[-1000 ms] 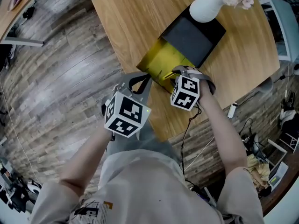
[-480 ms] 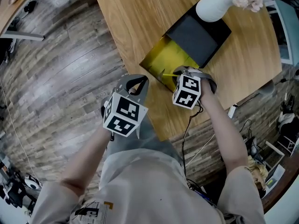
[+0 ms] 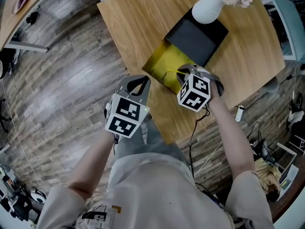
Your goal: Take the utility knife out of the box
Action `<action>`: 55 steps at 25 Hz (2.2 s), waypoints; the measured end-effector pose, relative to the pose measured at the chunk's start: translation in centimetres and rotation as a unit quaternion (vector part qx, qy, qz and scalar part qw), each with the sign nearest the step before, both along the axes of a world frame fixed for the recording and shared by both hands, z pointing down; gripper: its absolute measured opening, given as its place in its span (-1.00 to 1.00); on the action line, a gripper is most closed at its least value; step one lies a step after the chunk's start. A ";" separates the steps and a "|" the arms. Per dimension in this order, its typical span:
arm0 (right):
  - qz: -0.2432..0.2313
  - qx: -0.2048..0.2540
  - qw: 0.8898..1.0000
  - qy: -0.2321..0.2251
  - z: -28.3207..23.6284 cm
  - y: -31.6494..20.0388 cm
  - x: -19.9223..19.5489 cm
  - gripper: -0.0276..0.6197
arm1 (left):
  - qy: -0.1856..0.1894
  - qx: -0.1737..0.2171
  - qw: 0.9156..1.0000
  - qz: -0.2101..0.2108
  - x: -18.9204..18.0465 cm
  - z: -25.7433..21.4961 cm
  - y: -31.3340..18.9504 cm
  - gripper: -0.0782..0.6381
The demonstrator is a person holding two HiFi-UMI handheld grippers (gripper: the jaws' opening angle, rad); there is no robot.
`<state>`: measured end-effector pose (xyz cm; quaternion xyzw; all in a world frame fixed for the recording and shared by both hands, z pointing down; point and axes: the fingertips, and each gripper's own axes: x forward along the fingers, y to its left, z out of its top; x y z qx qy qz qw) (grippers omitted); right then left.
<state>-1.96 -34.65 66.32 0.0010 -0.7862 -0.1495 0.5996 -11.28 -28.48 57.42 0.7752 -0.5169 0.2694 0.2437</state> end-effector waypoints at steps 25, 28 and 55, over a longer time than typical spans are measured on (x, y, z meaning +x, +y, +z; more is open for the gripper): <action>0.203 0.081 0.895 -0.390 -34.6 2.2 3.5 -0.78 | -0.055 0.255 0.964 0.046 2.1 -25.2 -2.1 -0.78; 0.226 0.086 0.864 -0.441 -37.8 3.5 4.8 -0.78 | -0.071 0.284 0.954 0.060 3.0 -27.7 -1.6 -0.77; 0.323 0.128 0.763 -0.545 -41.7 12.3 12.0 -0.78 | -0.047 0.319 0.944 0.069 7.3 -32.1 6.4 -0.78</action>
